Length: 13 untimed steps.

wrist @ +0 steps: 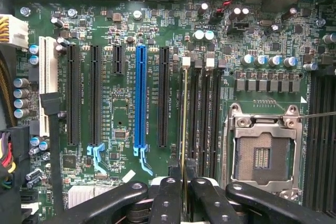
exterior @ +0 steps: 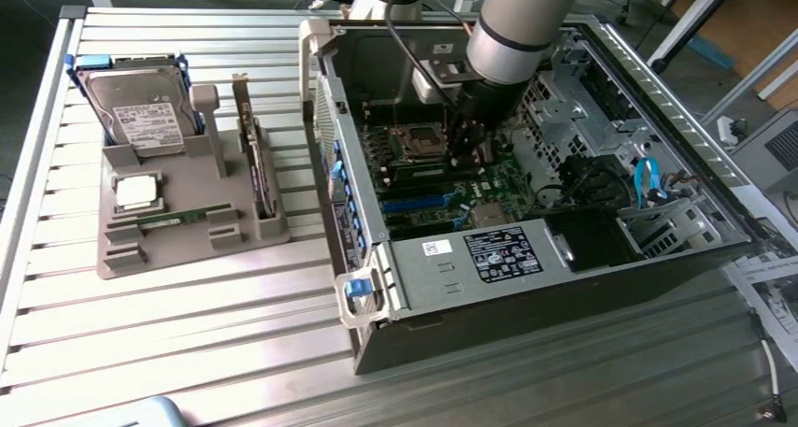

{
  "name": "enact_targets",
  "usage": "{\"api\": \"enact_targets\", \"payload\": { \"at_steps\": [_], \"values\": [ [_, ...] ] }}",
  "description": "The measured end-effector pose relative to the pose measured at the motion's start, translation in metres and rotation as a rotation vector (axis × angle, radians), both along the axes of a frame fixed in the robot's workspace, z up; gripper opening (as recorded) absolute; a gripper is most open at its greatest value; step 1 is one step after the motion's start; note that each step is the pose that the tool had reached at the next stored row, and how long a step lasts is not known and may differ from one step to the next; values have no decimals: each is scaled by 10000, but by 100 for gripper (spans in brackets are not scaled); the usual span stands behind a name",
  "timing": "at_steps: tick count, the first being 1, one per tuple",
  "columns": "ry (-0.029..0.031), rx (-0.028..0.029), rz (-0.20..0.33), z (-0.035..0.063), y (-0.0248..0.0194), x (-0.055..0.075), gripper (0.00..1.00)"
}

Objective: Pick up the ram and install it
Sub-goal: 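Insert the ram into the slot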

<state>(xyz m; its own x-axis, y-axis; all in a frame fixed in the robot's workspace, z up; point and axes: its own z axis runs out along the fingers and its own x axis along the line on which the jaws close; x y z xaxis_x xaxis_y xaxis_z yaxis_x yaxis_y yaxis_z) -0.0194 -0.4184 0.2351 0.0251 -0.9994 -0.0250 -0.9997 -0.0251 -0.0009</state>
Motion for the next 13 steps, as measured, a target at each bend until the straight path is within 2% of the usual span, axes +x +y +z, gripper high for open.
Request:
{"api": "enact_targets", "payload": {
  "at_steps": [2, 5, 7, 9, 13],
  "values": [
    [2, -31, 0, -17, 1, 0, 13],
    [-2, -23, -1, -25, 28, -7, 13],
    [-1, -38, 0, -24, 53, -7, 13],
    [1, -61, 1, -16, 56, -6, 13],
    [-1, -60, -2, 5, 55, -7, 13]
  ]
}}
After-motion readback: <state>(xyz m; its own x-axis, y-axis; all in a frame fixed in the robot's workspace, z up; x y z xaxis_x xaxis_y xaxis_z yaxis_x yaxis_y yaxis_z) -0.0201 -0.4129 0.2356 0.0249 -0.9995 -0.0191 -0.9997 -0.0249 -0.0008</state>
